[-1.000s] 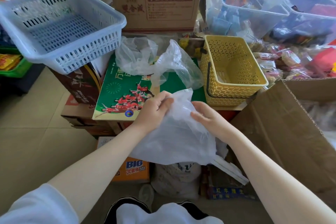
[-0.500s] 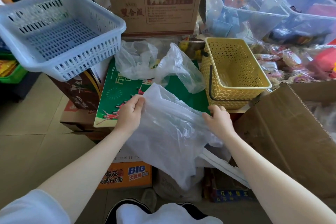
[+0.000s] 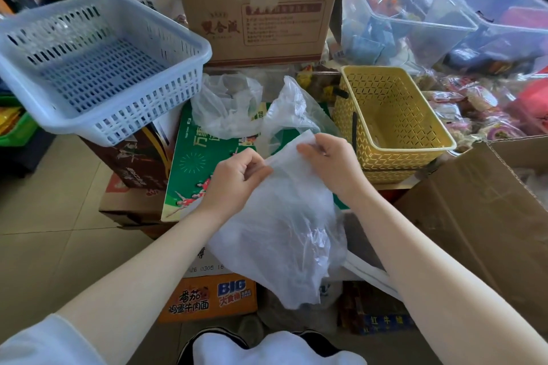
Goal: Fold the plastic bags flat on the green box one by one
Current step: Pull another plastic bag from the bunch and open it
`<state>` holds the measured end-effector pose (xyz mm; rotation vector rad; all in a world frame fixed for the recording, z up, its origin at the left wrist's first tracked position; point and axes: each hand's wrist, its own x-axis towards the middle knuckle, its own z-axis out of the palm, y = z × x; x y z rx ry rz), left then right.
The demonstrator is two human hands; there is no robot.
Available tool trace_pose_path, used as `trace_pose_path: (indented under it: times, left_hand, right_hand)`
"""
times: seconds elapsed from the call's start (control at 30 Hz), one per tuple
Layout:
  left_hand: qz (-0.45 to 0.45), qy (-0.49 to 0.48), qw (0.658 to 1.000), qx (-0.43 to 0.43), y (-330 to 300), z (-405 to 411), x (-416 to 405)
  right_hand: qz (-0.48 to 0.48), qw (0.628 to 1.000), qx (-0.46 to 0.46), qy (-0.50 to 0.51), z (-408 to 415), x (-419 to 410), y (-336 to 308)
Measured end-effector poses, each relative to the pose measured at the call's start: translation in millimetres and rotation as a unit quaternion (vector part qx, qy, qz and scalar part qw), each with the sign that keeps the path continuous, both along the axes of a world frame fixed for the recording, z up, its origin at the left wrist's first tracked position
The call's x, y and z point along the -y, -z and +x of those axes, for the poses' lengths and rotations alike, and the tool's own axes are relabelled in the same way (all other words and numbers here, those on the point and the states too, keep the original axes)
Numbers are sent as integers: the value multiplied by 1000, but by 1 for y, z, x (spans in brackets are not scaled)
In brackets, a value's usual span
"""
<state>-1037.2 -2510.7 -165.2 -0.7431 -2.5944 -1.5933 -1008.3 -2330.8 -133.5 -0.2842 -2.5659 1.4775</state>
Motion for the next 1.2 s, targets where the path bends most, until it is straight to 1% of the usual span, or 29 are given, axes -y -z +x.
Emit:
trace_pose_path:
  times: [0.07,0.13,0.2,0.23,0.3,0.4,0.43,0.5,0.53,0.6,0.67,0.7,0.77,0.83,0.9,1.0,1.07,1.13,1.2]
  left_hand:
    - [-37,12,999,10,4,-6,5]
    - [-65,51,994,67,6,-10,10]
    - [-52,102,986,121,1,-12,11]
    - [-29,119,984,127,-4,-14,7]
    - [13,123,987,98,-15,-16,-4]
    - [49,103,991,73,-28,-18,-16]
    - [60,95,991,75,-29,-19,-17]
    - [85,76,989,92,-28,-22,-14]
    - [101,66,987,103,-26,-23,-12]
    - [121,46,985,114,-24,-25,-9]
    - [126,35,985,111,-23,-27,-7]
    - [131,33,985,111,-21,-27,-6]
    - [142,30,983,113,-17,-28,-2]
    - [150,23,982,116,-13,-27,2]
    - [149,16,981,119,-11,-26,4]
    - [131,-11,986,98,-10,-25,7]
    - [114,-56,989,77,-8,-28,12]
    - [104,-104,987,71,-2,-35,21]
    - [83,-133,985,74,8,-42,32]
  right_hand:
    - [-15,999,2,45,-2,-1,1]
    - [-33,998,9,48,-2,1,1]
    - [-45,998,37,-2,0,8,-1]
    - [-45,997,48,-35,1,12,-2]
    - [-64,996,37,-56,1,17,-3]
    - [-140,990,-33,-3,6,15,-5]
    - [-137,989,-61,5,10,12,-3]
    - [-79,992,-95,-16,17,7,3]
    - [-42,994,-98,-38,19,6,5]
    - [35,993,-89,-69,18,8,11]
    - [85,992,-70,-55,16,10,17]
    - [91,993,-60,-34,16,11,19]
    - [73,996,-48,4,17,12,24]
    - [69,997,-42,4,18,14,28]
    - [61,997,-36,-31,16,17,32]
    - [57,994,14,-89,12,19,34]
    - [83,988,50,-122,12,12,37]
    - [135,975,78,-156,16,-1,44]
    - [170,967,109,-155,21,-16,53]
